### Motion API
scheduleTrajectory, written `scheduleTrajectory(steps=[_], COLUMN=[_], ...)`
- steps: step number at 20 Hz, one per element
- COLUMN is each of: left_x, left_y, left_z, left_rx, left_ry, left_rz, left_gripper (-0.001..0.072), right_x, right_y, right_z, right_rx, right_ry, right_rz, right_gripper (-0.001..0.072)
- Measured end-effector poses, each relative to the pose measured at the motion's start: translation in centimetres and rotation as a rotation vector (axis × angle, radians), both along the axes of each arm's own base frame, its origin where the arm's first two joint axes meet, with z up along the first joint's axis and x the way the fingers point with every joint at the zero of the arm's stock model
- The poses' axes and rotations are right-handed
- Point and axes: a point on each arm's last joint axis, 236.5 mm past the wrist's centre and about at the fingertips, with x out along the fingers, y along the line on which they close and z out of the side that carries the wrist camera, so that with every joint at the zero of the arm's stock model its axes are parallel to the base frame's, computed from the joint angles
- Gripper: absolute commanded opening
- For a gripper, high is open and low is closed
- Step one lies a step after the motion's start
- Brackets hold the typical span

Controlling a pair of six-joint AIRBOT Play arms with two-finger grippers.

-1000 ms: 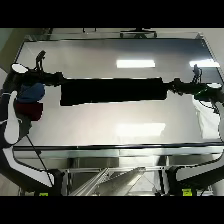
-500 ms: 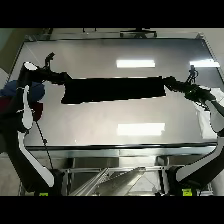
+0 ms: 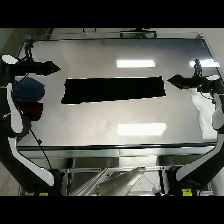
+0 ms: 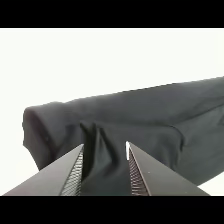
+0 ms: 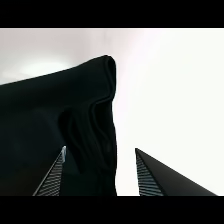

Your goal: Fold the shirts.

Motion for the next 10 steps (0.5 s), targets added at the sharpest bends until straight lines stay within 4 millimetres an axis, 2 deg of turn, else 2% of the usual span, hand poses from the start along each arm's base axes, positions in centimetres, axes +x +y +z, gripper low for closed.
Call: scheduleTrajectory(steps=[1, 5, 9, 10], left_x=[-0.2, -0.9, -2.0, -2.2], left_y=[-0.2, -2.2, -5.3, -6.4], left_z=[0.7, 2.4, 2.6, 2.6], left_rx=[0.002, 0.006, 0.005, 0.005], left_ry=[-0.008, -0.025, -0.009, -0.006], left_rz=[-0.006, -0.049, -0.122, -0.144], left_gripper=[0.0012, 0.0021, 0.0021, 0.0021], right_x=[0.2, 0.9, 1.4, 1.4], right_y=[0.3, 1.8, 3.9, 4.4], right_z=[-0.5, -2.6, -3.4, -3.7], right_rx=[0.01, 0.054, 0.115, 0.123], right_ry=[0.029, 0.117, 0.152, 0.16], right_rz=[0.02, 0.077, 0.113, 0.123], right_gripper=[0.0652, 0.0652, 0.0637, 0.0529])
